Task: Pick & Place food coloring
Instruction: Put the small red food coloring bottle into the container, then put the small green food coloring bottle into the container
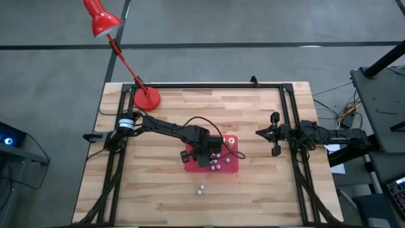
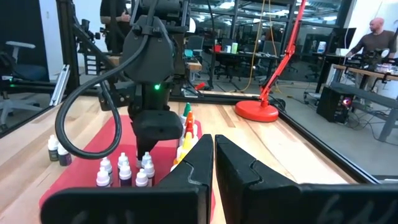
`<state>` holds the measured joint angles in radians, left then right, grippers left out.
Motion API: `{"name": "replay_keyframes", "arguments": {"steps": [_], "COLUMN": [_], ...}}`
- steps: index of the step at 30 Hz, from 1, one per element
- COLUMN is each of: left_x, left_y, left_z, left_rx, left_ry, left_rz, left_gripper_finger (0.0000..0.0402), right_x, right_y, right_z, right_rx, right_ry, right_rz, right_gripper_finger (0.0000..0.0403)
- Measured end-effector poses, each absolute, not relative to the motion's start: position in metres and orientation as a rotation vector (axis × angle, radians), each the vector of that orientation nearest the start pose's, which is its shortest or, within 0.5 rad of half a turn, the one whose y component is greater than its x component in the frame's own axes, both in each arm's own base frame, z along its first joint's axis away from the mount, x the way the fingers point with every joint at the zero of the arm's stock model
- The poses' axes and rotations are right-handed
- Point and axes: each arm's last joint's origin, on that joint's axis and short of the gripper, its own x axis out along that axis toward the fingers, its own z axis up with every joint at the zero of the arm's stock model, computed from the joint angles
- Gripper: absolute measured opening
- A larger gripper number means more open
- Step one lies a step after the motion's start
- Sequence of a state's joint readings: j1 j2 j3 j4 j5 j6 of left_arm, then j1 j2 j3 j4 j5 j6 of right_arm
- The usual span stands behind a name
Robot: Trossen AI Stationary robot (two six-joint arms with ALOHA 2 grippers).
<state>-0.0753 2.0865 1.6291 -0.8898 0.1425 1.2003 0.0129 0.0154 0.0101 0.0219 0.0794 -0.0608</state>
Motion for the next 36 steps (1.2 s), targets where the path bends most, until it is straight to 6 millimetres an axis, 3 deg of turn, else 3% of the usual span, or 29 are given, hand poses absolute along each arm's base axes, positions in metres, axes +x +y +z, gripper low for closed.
{"name": "replay_keyframes", "arguments": {"steps": [21, 30, 36], "left_x": [0.4176, 0.418, 0.418], "left_y": [-0.0356, -0.0356, -0.0353], "left_z": [0.185, 0.185, 0.185], "left_rx": [0.87, 0.853, 0.849], "left_ry": [1.089, 1.095, 1.103], "left_rz": [-0.883, -0.864, -0.852], "left_gripper_finger": [0.0046, 0.0102, 0.0109], "right_x": [0.098, 0.098, 0.098], "right_y": [-0.001, -0.001, -0.001], "right_z": [0.1679, 0.1679, 0.1679], "right_rx": [-0.06, -0.06, -0.06], "right_ry": [-0.015, -0.015, -0.015], "right_rz": [-0.067, -0.067, -0.067], "right_gripper_finger": [0.0009, 0.0009, 0.0009]}}
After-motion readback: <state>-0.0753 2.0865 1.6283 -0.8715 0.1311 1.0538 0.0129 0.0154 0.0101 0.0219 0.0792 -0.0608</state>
